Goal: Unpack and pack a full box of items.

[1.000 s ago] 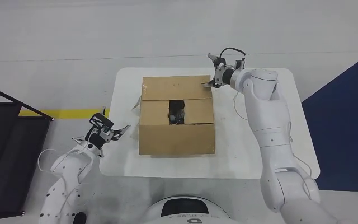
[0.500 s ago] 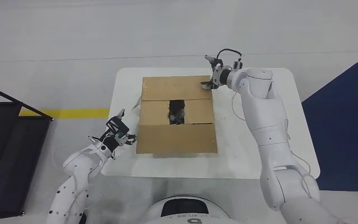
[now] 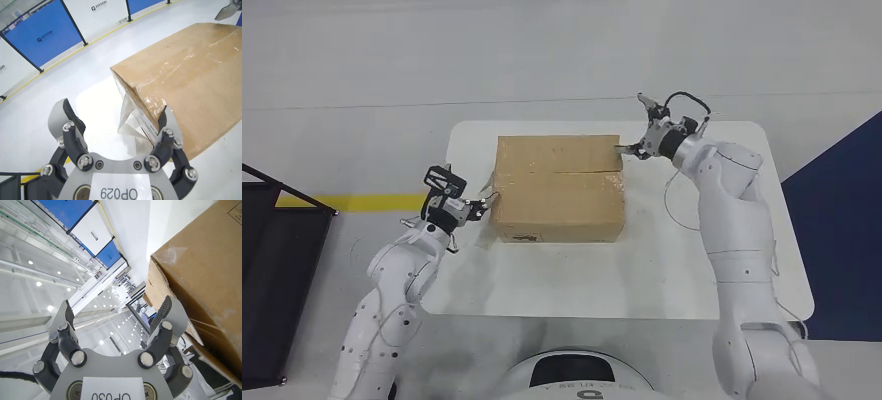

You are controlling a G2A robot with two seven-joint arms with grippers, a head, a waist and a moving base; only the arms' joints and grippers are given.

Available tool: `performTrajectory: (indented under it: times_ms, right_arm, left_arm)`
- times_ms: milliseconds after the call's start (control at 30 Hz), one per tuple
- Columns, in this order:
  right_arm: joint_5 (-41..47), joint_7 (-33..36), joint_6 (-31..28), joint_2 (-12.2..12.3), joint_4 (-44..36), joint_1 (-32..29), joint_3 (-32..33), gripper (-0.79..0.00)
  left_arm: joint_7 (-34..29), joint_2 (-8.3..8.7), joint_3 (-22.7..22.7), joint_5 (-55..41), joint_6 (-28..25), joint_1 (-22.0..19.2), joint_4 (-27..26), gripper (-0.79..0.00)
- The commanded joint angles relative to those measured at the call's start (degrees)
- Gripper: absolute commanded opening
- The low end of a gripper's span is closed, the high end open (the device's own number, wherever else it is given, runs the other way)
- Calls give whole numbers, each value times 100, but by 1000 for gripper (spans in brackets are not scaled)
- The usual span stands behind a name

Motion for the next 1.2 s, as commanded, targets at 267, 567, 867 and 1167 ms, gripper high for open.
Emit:
performTrajectory:
  times_ms: [267,567,867,1167]
  right_arm:
    - [-1028,1234,164,262,-1080,-585,-332,0]
    - [-2161,700,287,305,-624,-31,-1228,0]
    - [-2894,1102,374,445,-805,-67,-1449,0]
    - [-2894,1102,374,445,-805,-67,-1449,0]
  left_arm:
    - [-148,-51,283,-12,373,-296,375,0]
    - [-1,-26,26,-247,413,-111,221,0]
    - [192,44,-646,-571,369,206,292,0]
    - [195,54,-756,-641,370,251,342,0]
